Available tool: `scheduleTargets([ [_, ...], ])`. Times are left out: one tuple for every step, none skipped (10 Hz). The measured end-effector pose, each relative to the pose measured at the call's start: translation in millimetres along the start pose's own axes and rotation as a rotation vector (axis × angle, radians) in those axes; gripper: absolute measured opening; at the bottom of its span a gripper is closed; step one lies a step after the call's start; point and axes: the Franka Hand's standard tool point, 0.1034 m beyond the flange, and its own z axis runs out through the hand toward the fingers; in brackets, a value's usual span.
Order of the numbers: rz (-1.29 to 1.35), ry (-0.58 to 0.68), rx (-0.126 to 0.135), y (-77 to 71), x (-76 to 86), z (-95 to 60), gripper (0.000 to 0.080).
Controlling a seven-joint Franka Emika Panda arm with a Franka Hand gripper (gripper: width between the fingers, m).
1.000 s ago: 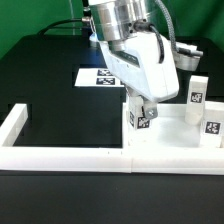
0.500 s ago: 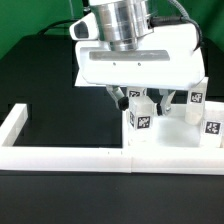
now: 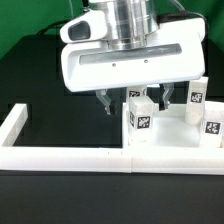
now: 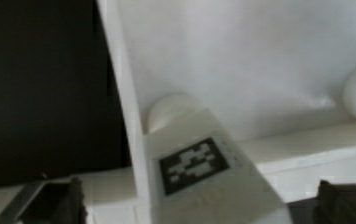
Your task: Assemble square table
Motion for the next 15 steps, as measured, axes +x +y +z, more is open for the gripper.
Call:
scheduleTargets([
  [0.048,0.0,0.003,0.3,-0.4,0.3,0.0649],
  [0.053,0.0,0.002,0.5,-0.4,0.3,0.0541],
  [0.058,0.0,0.002,0.5,-0.4,0.3,0.0541],
  [0.114,0.0,0.003,0.0,-0.4,0.3,0.0405],
  [0.186,0.001,0.0,1.8,-0.4,0.1,0.0405],
  [0.248,0.001,0.0,2.1,-0.5,0.1,0.0291],
  [0.321,0.001,0.0,2.1,-0.5,0.1,0.0291],
  [0.392,0.001,0.0,2.1,-0.5,0.1,0.0291],
  [0.524,0.002,0.008,2.2,0.3,0.3,0.0291],
  [0.707,-0.008,0.015,2.4,1.2,0.5,0.0291],
  [0.879,-0.016,0.027,2.1,1.6,0.7,0.0291],
  [1.074,-0.025,0.043,0.4,1.3,1.9,0.0291],
  [1.253,-0.038,0.055,-2.2,1.1,3.1,0.0291],
  [1.374,-0.054,0.064,-4.5,2.7,4.3,0.0291],
  [1.508,-0.063,0.087,-5.3,3.2,4.6,0.0291],
])
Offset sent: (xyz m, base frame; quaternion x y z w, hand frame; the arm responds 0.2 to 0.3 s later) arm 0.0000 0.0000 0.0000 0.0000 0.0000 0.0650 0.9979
